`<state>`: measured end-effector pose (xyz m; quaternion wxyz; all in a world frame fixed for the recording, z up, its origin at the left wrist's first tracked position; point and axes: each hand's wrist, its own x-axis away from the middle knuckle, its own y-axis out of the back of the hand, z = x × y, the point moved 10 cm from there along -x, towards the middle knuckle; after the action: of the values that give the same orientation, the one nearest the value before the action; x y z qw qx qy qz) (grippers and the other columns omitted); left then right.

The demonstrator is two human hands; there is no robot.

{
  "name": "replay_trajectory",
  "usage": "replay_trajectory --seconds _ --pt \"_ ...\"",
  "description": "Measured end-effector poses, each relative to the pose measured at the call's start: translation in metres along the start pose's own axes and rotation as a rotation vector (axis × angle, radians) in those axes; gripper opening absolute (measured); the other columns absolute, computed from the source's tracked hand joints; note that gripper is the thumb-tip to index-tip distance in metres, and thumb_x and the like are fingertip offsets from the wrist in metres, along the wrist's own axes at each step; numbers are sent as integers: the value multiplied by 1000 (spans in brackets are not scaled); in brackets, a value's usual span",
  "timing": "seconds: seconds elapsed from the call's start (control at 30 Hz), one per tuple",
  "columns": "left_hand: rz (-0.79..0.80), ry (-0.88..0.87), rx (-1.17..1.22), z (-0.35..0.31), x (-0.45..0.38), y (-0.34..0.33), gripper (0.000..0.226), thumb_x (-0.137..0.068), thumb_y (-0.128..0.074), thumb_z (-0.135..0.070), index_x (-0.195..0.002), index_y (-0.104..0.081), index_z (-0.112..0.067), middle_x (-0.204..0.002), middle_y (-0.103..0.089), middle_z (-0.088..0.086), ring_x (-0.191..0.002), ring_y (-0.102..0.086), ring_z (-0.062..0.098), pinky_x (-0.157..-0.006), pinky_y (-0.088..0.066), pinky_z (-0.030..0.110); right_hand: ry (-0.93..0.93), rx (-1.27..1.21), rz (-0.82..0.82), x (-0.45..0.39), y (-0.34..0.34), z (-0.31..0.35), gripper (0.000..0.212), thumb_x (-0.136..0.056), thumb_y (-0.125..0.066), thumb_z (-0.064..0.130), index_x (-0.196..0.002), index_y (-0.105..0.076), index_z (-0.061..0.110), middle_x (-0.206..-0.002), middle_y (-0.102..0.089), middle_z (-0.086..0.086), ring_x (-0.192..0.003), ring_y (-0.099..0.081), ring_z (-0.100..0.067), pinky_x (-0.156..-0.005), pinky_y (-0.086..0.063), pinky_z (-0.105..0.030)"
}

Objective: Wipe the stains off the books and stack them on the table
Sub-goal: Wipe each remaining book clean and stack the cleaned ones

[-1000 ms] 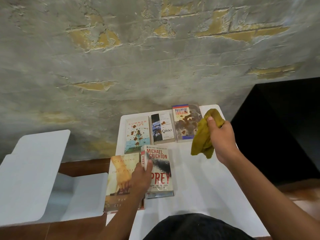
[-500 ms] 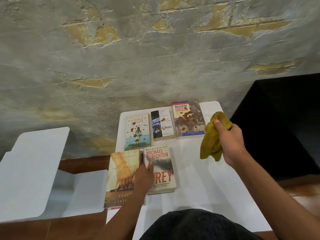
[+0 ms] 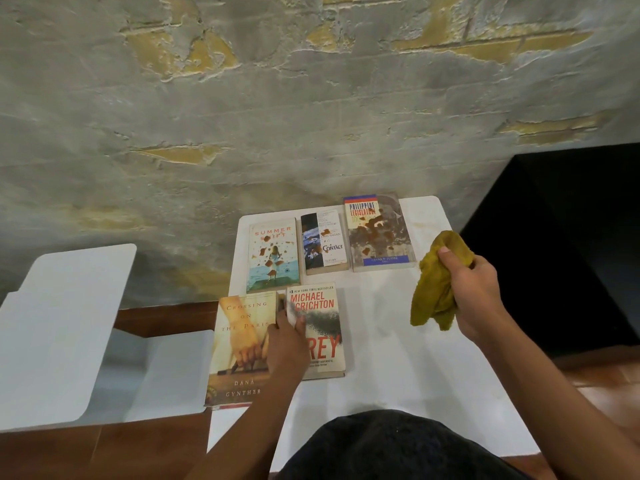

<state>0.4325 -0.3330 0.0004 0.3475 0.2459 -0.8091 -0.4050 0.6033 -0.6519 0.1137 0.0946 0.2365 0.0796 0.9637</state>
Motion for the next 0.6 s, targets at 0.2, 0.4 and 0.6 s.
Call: replay_trajectory --seconds 0.2,0.4,0.6 --pt "-4 27 6 1 4 -1 52 -104 -33 -51 -146 -33 -21 -115 -54 8 -103 -63 24 -79 -58 42 -16 4 -1 -3 6 -7 52 -91 -66 49 -132 -48 22 -120 -61 -4 -108 -62 -29 -95 -52 -54" --pt "-12 59 10 3 3 1 46 -103 -38 -51 -129 -47 -14 -108 -60 7 -96 -66 23 -78 -60 43 -32 10 25 4 -1 -12 52 -91 -66 47 -133 -48 24 -122 -61 -4 -108 -63 -29 -94 -53 -55" --pt "26 91 -54 -1 5 -2 44 -105 -39 -48 -124 -48 -10 -112 -59 8 -102 -63 24 -74 -51 34 -25 4 93 14 -17 -15 42 -92 -68 43 -125 -52 24 -116 -66 -4 -102 -66 -27 -90 -56 -52"
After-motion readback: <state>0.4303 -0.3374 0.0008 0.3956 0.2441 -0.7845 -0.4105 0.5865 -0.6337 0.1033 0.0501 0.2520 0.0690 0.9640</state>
